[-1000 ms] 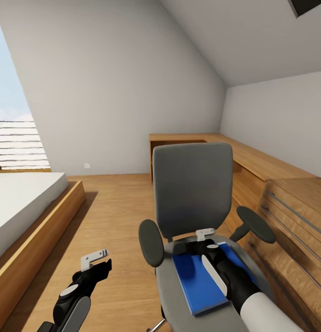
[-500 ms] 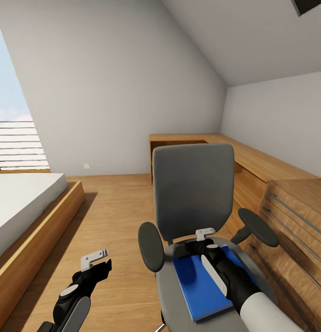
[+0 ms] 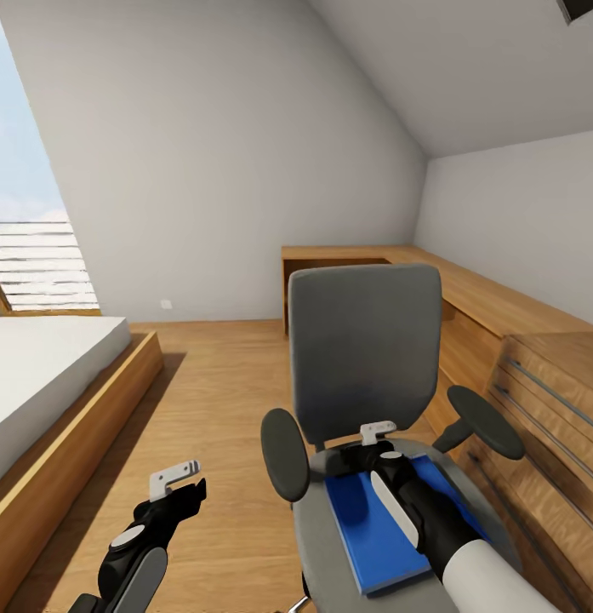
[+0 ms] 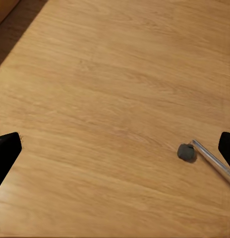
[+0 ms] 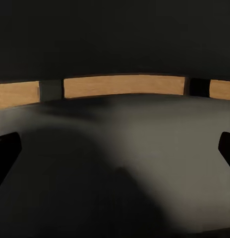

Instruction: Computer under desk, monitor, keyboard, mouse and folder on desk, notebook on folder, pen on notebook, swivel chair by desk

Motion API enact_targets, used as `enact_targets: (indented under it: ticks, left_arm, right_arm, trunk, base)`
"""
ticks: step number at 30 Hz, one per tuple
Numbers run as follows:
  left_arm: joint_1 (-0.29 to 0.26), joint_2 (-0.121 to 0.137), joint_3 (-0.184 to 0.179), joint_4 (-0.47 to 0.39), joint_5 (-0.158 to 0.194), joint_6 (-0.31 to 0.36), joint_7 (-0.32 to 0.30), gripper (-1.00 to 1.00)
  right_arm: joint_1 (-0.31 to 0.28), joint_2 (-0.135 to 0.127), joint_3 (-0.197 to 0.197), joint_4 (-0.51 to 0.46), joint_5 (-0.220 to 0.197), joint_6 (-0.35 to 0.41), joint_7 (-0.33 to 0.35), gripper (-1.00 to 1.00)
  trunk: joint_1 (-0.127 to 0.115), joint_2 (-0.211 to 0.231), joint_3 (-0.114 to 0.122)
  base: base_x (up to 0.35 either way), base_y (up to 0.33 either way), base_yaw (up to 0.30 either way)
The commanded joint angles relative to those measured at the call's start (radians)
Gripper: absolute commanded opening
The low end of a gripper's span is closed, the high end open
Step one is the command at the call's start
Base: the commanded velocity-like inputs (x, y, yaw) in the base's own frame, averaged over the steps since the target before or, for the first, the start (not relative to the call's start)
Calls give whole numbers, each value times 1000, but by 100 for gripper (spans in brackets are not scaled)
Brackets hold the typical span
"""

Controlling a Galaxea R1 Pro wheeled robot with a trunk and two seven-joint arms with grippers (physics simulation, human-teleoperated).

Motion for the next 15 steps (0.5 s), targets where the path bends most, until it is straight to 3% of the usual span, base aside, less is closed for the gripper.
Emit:
enact_targets:
  ticks: [1,6,15]
  left_arm:
    - [-1,1,-3,-1,9,1,10,100]
    - [-1,2,-2,-1,9,1,10,100]
    - [-1,1,-3,-1,9,1,10,100]
  right_arm:
    - [-1,-1,5,-2,-10,3,-10,100]
    - [-1,-1,6,-2,-10,3,-9,100]
    - [-1,-3,4,-2,-11,5,-8,100]
  trunk:
    - [0,-1,-2]
    - [0,-1,-7]
    - [0,-1,-9]
  base:
    - [0,0,169]
    - [0,0,159]
    - [0,0,35]
